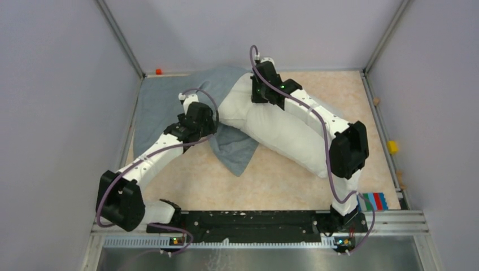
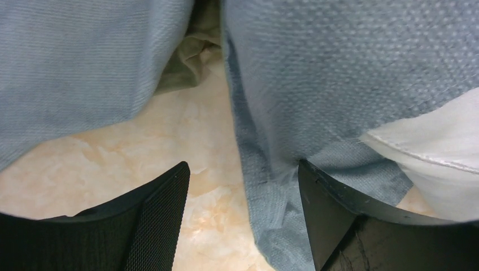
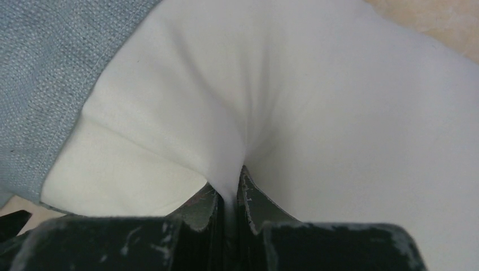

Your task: Put the pillow into the pillowcase

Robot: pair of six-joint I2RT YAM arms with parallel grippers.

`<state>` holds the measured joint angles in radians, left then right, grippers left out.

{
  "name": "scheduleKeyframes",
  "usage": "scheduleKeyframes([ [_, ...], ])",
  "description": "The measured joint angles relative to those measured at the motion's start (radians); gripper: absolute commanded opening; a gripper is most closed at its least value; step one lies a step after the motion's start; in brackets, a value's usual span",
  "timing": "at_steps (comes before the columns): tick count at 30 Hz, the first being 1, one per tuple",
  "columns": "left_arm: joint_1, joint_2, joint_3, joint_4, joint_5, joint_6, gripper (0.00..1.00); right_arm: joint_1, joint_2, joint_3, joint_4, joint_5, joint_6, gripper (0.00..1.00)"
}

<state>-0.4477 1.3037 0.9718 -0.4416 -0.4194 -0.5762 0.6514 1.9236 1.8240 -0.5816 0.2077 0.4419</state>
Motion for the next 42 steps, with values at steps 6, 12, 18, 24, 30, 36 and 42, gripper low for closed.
scheduleKeyframes([
  [6, 0.001, 0.092, -0.01, 0.152, 0.1, 0.015, 0.53, -0.007, 0.0, -0.011, 0.008, -0.009, 0.035, 0.0],
  [12, -0.032, 0.153, 0.008, 0.198, 0.172, 0.037, 0.0, -0.014, -0.003, -0.011, 0.008, 0.008, 0.06, 0.0],
  [18, -0.196, 0.172, 0.243, 0.063, 0.261, 0.09, 0.0, -0.015, -0.066, -0.042, 0.01, 0.079, 0.064, 0.0],
  [24, -0.319, 0.177, 0.442, -0.044, 0.491, 0.112, 0.0, -0.003, -0.177, -0.185, 0.07, 0.179, 0.097, 0.0],
  [30, -0.328, 0.062, 0.204, 0.058, 0.688, 0.039, 0.04, 0.035, -0.191, -0.411, 0.258, 0.176, 0.19, 0.0],
  [36, -0.301, -0.01, 0.061, 0.04, 0.657, -0.037, 0.37, 0.087, -0.294, -0.679, 0.497, 0.109, 0.286, 0.0],
  [42, -0.3, -0.071, 0.121, -0.011, 0.591, -0.034, 0.7, 0.141, -0.391, -0.804, 0.577, 0.046, 0.29, 0.42],
])
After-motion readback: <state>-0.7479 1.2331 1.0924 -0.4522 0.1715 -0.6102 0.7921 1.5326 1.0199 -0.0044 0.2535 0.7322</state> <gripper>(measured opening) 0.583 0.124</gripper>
